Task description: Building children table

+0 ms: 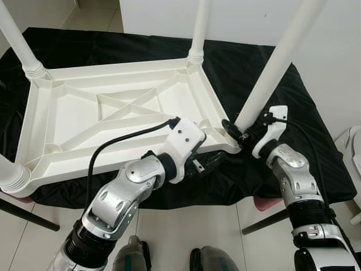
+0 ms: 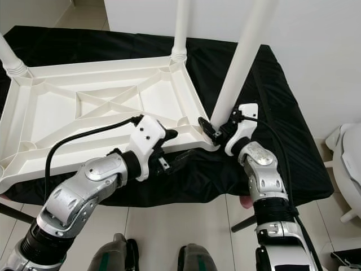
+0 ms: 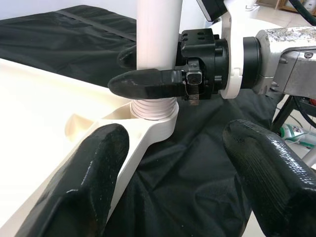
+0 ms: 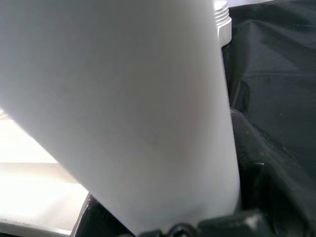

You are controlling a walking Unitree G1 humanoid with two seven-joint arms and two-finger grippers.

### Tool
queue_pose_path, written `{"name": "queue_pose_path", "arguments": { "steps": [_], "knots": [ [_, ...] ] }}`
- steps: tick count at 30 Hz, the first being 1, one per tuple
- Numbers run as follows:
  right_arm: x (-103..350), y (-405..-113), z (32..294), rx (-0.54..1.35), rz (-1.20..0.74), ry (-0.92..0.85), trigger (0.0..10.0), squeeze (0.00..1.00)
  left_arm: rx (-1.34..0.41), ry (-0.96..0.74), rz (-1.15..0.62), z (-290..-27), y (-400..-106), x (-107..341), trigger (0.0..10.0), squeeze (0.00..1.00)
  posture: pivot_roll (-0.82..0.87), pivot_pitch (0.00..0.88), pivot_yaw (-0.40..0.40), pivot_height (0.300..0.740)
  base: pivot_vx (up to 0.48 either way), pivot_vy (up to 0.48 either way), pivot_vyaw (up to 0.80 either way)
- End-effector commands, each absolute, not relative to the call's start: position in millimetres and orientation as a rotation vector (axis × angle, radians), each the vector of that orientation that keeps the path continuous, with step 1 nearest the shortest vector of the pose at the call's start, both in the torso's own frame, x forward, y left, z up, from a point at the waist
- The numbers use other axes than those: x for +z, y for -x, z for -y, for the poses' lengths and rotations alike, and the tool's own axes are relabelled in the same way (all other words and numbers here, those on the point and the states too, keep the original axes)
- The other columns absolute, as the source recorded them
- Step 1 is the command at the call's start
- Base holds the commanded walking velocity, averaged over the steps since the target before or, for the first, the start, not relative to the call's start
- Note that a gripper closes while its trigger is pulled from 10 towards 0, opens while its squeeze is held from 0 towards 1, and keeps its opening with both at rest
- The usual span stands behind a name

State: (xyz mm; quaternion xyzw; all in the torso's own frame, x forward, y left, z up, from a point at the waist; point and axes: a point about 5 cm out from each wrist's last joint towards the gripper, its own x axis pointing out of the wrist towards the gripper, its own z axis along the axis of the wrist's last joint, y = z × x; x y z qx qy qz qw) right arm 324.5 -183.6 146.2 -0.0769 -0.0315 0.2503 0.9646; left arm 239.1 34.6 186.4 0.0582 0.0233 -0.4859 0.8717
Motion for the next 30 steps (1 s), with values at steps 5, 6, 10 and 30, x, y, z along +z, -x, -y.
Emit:
{"name": "queue_pose_path", "arguments": {
  "steps": [5, 6, 10, 30],
  "knots": [
    [135, -326, 194, 0.371, 0.004, 0.145, 10.0, 0.00, -1.058, -0.122, -0.053, -30, -236, 187, 10.0, 0.00, -0.12, 0.073, -0.010, 0.740, 0.000, 0.000, 0.00],
    [135, -327, 195, 0.323, 0.002, 0.140, 10.0, 0.00, -1.059, -0.121, -0.053, -30, -236, 186, 10.0, 0.00, -0.13, 0.073, -0.012, 0.740, 0.000, 0.000, 0.00],
    [140, -326, 193, 0.211, 0.013, 0.083, 10.0, 0.00, -1.060, -0.119, -0.052, -29, -236, 187, 10.0, 0.00, -0.13, 0.072, -0.014, 0.740, 0.000, 0.000, 0.00],
    [145, -298, 166, -0.341, 0.000, 0.023, 10.0, 0.00, -1.075, -0.112, -0.051, -26, -235, 185, 10.0, 0.00, -0.14, 0.052, -0.027, 0.740, 0.000, 0.000, 0.00]
  ]
}}
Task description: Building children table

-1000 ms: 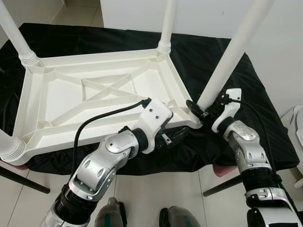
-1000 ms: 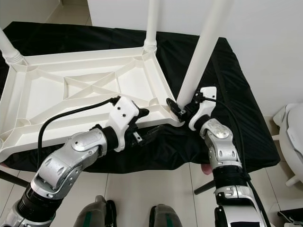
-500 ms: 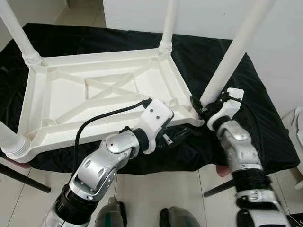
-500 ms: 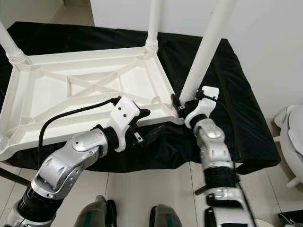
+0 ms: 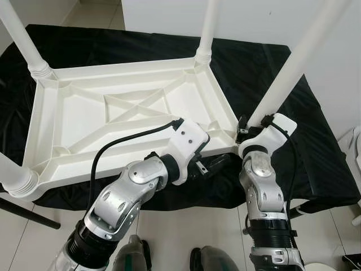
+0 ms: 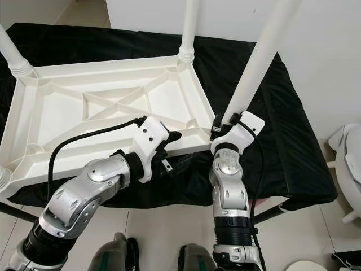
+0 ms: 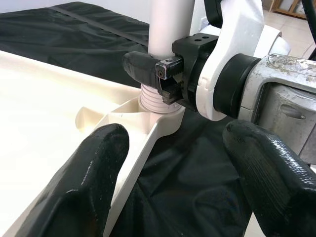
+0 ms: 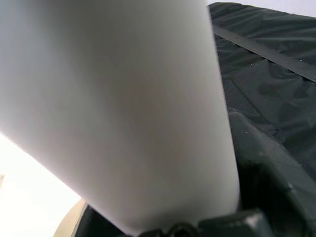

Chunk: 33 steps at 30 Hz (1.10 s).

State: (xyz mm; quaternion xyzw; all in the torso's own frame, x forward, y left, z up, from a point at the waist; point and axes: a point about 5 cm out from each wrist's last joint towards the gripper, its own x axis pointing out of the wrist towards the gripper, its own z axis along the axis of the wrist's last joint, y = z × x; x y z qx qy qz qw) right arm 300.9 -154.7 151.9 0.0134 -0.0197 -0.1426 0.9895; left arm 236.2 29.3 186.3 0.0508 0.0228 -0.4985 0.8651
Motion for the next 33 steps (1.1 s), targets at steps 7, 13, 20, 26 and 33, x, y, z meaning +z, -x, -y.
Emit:
{"name": "queue_pose_path", "arguments": {
  "steps": [7, 13, 20, 26, 33],
  "knots": [
    [140, -299, 158, -0.269, -0.037, 0.026, 10.0, 0.00, -1.080, -0.117, -0.048, -24, -235, 185, 10.0, 0.00, -0.14, 0.044, -0.028, 0.740, 0.000, 0.000, 0.00],
    [140, -299, 153, -0.203, -0.045, 0.035, 10.0, 1.00, -1.078, -0.116, -0.052, -24, -235, 184, 10.0, 0.00, -0.13, 0.042, -0.031, 0.740, 0.000, 0.000, 0.00],
    [141, -308, 154, -0.038, -0.029, 0.035, 10.0, 1.00, -1.072, -0.119, -0.054, -27, -236, 184, 10.0, 0.00, -0.13, 0.036, -0.031, 0.740, 0.000, 0.000, 0.00],
    [146, -312, 155, 0.152, 0.000, 0.057, 10.0, 0.00, -1.068, -0.121, -0.056, -28, -237, 184, 10.0, 0.00, -0.13, 0.033, -0.029, 0.740, 0.000, 0.000, 0.00],
    [149, -315, 168, 0.363, 0.017, 0.118, 10.0, 0.00, -1.060, -0.135, -0.052, -29, -240, 184, 10.0, 0.00, -0.12, 0.034, -0.026, 0.740, 0.000, 0.000, 0.00]
  ]
}}
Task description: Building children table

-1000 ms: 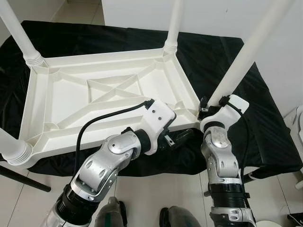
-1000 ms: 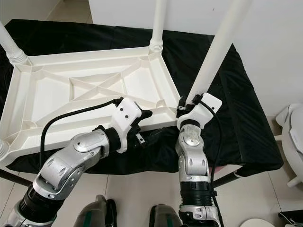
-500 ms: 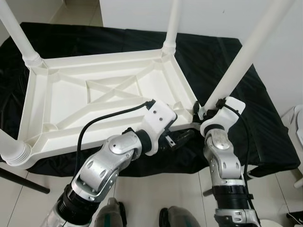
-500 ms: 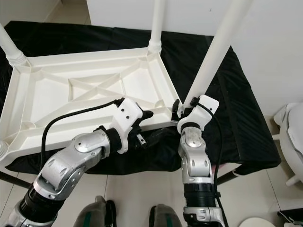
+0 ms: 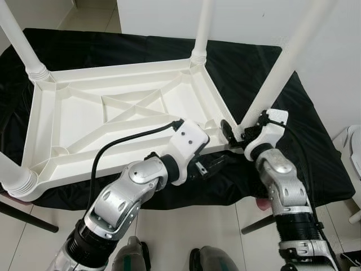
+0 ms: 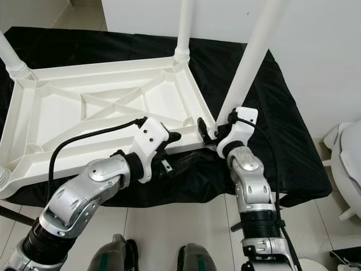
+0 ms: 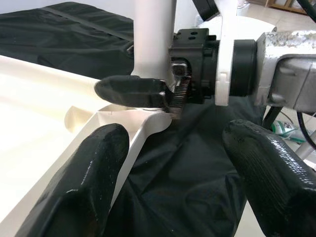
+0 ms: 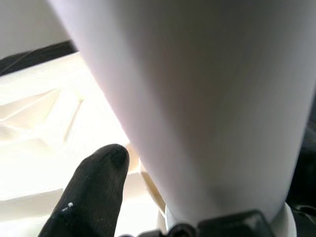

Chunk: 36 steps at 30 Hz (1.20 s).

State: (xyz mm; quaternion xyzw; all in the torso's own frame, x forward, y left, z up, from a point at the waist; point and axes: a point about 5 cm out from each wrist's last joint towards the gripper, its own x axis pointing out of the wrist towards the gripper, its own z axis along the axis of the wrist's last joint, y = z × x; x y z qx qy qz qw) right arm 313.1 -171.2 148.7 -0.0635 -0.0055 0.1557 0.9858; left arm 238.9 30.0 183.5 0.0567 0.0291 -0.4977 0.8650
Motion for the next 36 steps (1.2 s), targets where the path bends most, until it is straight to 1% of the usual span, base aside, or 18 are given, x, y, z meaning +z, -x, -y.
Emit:
{"name": "queue_pose_path", "arguments": {
  "steps": [1, 3, 5, 10, 11, 15, 16, 17, 18, 19, 20, 26, 35, 36],
  "knots": [
    [149, -316, 171, 0.402, 0.014, 0.128, 10.0, 0.00, -1.057, -0.138, -0.050, -30, -241, 185, 10.0, 0.00, -0.12, 0.035, -0.026, 0.740, 0.000, 0.000, 0.00],
    [149, -317, 174, 0.432, 0.008, 0.135, 10.0, 0.00, -1.054, -0.139, -0.049, -30, -241, 185, 10.0, 0.00, -0.12, 0.035, -0.026, 0.740, 0.000, 0.000, 0.00],
    [145, -321, 183, 0.493, -0.005, 0.141, 10.0, 0.00, -1.045, -0.140, -0.042, -30, -243, 186, 10.0, 0.00, -0.12, 0.036, -0.030, 0.740, 0.000, 0.000, 0.00],
    [141, -324, 188, 0.555, -0.019, 0.149, 10.0, 0.00, -1.039, -0.137, -0.038, -31, -244, 187, 10.0, 0.00, -0.12, 0.039, -0.030, 0.740, 0.000, 0.000, 0.00],
    [138, -326, 191, 0.589, -0.033, 0.143, 9.1, 0.00, -1.037, -0.136, -0.036, -31, -244, 188, 10.0, 0.00, -0.11, 0.038, -0.029, 0.740, 0.000, 0.000, 0.00],
    [136, -327, 193, 0.616, -0.041, 0.145, 9.1, 0.00, -1.036, -0.136, -0.035, -31, -244, 188, 10.0, 0.00, -0.11, 0.039, -0.030, 0.740, 0.000, 0.000, 0.00],
    [136, -327, 193, 0.623, -0.040, 0.152, 5.1, 0.00, -1.036, -0.136, -0.034, -30, -244, 188, 10.0, 0.00, -0.11, 0.039, -0.030, 0.740, 0.000, 0.000, 0.00],
    [135, -328, 194, 0.627, -0.038, 0.157, 5.1, 0.00, -1.036, -0.136, -0.034, -30, -244, 188, 10.0, 0.00, -0.11, 0.038, -0.030, 0.740, 0.000, 0.000, 0.00],
    [135, -328, 194, 0.632, -0.038, 0.156, 2.0, 0.00, -1.035, -0.137, -0.032, -30, -244, 188, 10.0, 0.00, -0.11, 0.040, -0.031, 0.740, 0.000, 0.000, 0.00],
    [134, -329, 195, 0.635, -0.037, 0.155, 2.0, 0.00, -1.035, -0.137, -0.032, -30, -244, 189, 10.0, 0.00, -0.11, 0.040, -0.031, 0.740, 0.000, 0.000, 0.00],
    [133, -329, 195, 0.638, -0.041, 0.148, 0.0, 0.00, -1.037, -0.137, -0.030, -29, -244, 189, 10.0, 0.00, -0.12, 0.041, -0.028, 0.740, 0.000, 0.000, 0.00],
    [132, -327, 197, 0.645, -0.037, 0.099, 0.0, 0.00, -1.046, -0.135, -0.028, -28, -243, 190, 10.0, 0.00, -0.12, 0.043, -0.023, 0.740, 0.000, 0.000, 0.00],
    [134, -318, 185, 0.615, 0.004, 0.056, 0.0, 0.00, -1.057, -0.134, -0.032, -28, -243, 189, 10.0, 0.00, -0.14, 0.056, -0.021, 0.740, 0.000, 0.000, 0.00],
    [134, -316, 183, 0.594, 0.006, 0.057, 5.4, 0.00, -1.058, -0.133, -0.033, -27, -242, 189, 10.0, 0.00, -0.14, 0.060, -0.021, 0.740, 0.000, 0.000, 0.00]
  ]
}}
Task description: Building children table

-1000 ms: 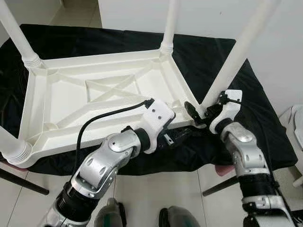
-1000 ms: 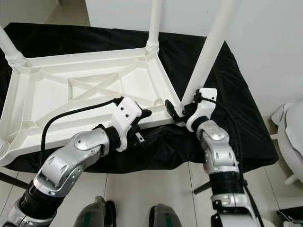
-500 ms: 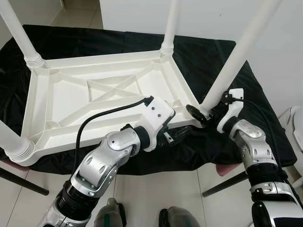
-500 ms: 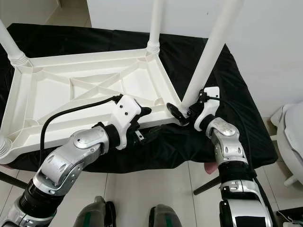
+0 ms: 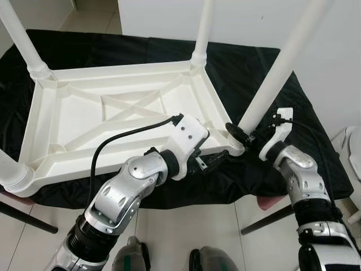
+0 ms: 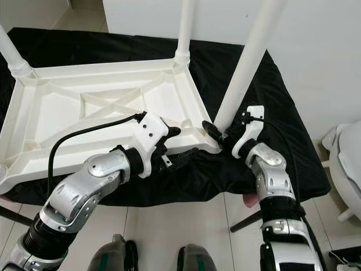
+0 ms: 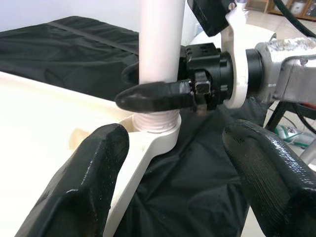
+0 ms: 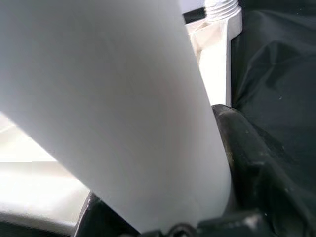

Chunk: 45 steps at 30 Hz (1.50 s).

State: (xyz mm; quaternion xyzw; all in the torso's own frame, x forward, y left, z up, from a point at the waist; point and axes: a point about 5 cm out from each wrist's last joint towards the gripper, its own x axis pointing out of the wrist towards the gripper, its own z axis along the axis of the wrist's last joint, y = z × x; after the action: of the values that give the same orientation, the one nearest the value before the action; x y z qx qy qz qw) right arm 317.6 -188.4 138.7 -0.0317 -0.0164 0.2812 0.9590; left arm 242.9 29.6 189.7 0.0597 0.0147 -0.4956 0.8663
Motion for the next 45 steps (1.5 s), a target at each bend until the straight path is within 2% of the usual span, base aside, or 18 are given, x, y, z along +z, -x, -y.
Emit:
{"name": "queue_pose_path", "arguments": {
  "steps": [1, 11, 16, 18, 19, 20, 26, 38, 39, 45],
  "knots": [
    [132, -314, 180, 0.551, 0.001, 0.065, 10.0, 0.00, -1.059, -0.129, -0.035, -27, -242, 188, 10.0, 0.00, -0.14, 0.062, -0.020, 0.740, 0.000, 0.000, 0.00],
    [136, -309, 176, 0.339, 0.018, 0.044, 10.0, 0.00, -1.069, -0.123, -0.036, -24, -241, 187, 10.0, 0.00, -0.16, 0.070, -0.020, 0.740, 0.000, 0.000, 0.00],
    [137, -308, 176, 0.321, 0.020, 0.042, 10.0, 0.00, -1.071, -0.124, -0.036, -23, -241, 187, 10.0, 0.00, -0.16, 0.072, -0.022, 0.740, 0.000, 0.000, 0.00],
    [140, -299, 158, 0.125, 0.050, 0.040, 10.0, 0.00, -1.077, -0.126, -0.029, -21, -244, 187, 10.0, 0.00, -0.18, 0.064, -0.024, 0.740, 0.000, 0.000, 0.00],
    [140, -299, 158, 0.125, 0.050, 0.040, 10.0, 0.00, -1.077, -0.126, -0.029, -21, -244, 187, 10.0, 0.00, -0.18, 0.064, -0.024, 0.740, 0.000, 0.000, 0.00],
    [137, -290, 146, -0.015, 0.028, 0.020, 10.0, 0.00, -1.080, -0.123, -0.022, -20, -246, 189, 10.0, 0.00, -0.18, 0.062, -0.020, 0.740, 0.000, 0.000, 0.00],
    [130, -287, 136, -0.037, -0.028, 0.005, 10.0, 0.00, -1.083, -0.125, -0.020, -21, -246, 189, 10.0, 0.00, -0.18, 0.060, -0.020, 0.740, 0.000, 0.000, 0.00],
    [135, -285, 135, -0.045, -0.020, -0.011, 10.0, 0.00, -1.089, -0.131, -0.026, -23, -246, 187, 10.0, 0.00, -0.18, 0.053, -0.011, 0.740, 0.000, 0.000, 0.00],
    [136, -286, 137, -0.042, -0.010, -0.017, 10.0, 1.00, -1.090, -0.136, -0.029, -23, -246, 186, 10.0, 0.00, -0.17, 0.049, -0.007, 0.740, 0.000, 0.000, 0.00],
    [138, -287, 140, -0.016, -0.004, -0.030, 10.0, 1.00, -1.092, -0.139, -0.031, -24, -247, 185, 10.0, 0.00, -0.17, 0.043, -0.004, 0.740, 0.000, 0.000, 0.00]
  ]
}}
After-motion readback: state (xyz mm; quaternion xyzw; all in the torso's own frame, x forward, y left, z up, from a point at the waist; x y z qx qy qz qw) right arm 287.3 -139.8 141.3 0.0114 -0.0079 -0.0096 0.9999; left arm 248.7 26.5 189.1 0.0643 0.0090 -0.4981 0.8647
